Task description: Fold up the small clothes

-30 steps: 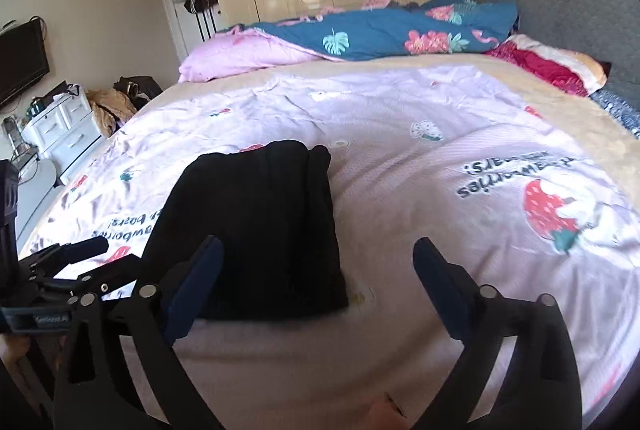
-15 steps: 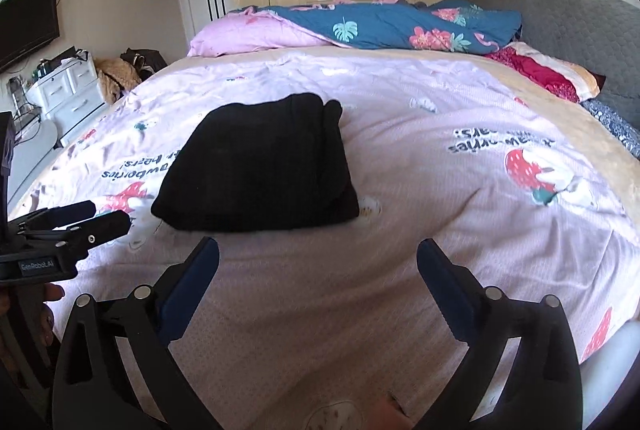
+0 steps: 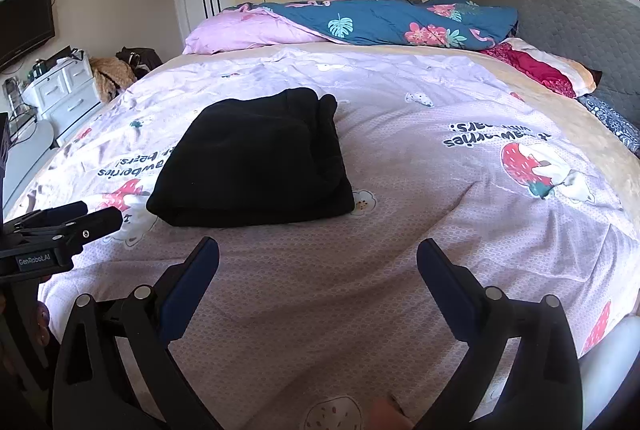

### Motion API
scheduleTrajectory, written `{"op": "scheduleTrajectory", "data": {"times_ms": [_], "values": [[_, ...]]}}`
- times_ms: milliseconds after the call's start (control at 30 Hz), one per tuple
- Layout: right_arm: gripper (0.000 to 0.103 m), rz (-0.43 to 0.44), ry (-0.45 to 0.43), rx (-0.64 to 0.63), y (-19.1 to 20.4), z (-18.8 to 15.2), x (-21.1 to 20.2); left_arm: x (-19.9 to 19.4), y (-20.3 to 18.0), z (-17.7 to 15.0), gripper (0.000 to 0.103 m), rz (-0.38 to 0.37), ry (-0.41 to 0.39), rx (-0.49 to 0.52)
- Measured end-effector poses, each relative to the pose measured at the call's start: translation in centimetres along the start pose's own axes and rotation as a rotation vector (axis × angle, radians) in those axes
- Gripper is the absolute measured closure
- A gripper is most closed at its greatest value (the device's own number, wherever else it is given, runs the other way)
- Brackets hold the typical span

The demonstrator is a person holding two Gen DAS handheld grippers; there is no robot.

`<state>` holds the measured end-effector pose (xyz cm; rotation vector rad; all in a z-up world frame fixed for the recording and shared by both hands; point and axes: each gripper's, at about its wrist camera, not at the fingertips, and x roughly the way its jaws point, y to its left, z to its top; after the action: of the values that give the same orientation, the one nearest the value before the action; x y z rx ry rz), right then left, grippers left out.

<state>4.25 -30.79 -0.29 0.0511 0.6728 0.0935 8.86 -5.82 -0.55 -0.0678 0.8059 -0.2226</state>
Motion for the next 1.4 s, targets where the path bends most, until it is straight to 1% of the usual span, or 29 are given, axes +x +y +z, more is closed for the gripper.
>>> {"op": "scheduleTrajectory", "data": {"times_ms": [300, 633, 767, 833, 967, 1100, 1233, 1400], "values": [[0.004, -0.001, 0.000, 0.003, -0.2, 0.0, 0.0, -0.2, 0.3, 0.2, 0.009, 0.023, -0.005, 0.002], [0.004, -0.006, 0.001, 0.000, -0.3, 0.0, 0.0, -0.1, 0.2, 0.1, 0.009, 0.024, 0.003, 0.006], [0.004, -0.009, 0.002, -0.001, -0.3, 0.0, 0.0, -0.1, 0.1, 0.1, 0.009, 0.044, 0.004, 0.014], [0.004, -0.011, 0.003, 0.000, -0.3, -0.1, -0.1, -0.1, 0.1, 0.1, 0.009, 0.033, 0.007, 0.009], [0.004, -0.015, 0.008, 0.002, -0.3, -0.1, 0.1, 0.0, 0.1, 0.1, 0.009, 0.034, 0.012, 0.011], [0.004, -0.022, 0.012, 0.005, -0.4, -0.1, 0.1, 0.1, 0.1, 0.1, 0.009, 0.014, 0.012, 0.011], [0.004, -0.038, 0.013, 0.014, -0.7, -0.2, 0.1, 0.4, 0.0, 0.0, 0.009, 0.000, 0.029, 0.011], [0.004, -0.072, 0.008, 0.063, -2.3, -0.4, -0.5, 0.4, 0.2, -0.1, 0.009, 0.020, 0.025, 0.020]]}}
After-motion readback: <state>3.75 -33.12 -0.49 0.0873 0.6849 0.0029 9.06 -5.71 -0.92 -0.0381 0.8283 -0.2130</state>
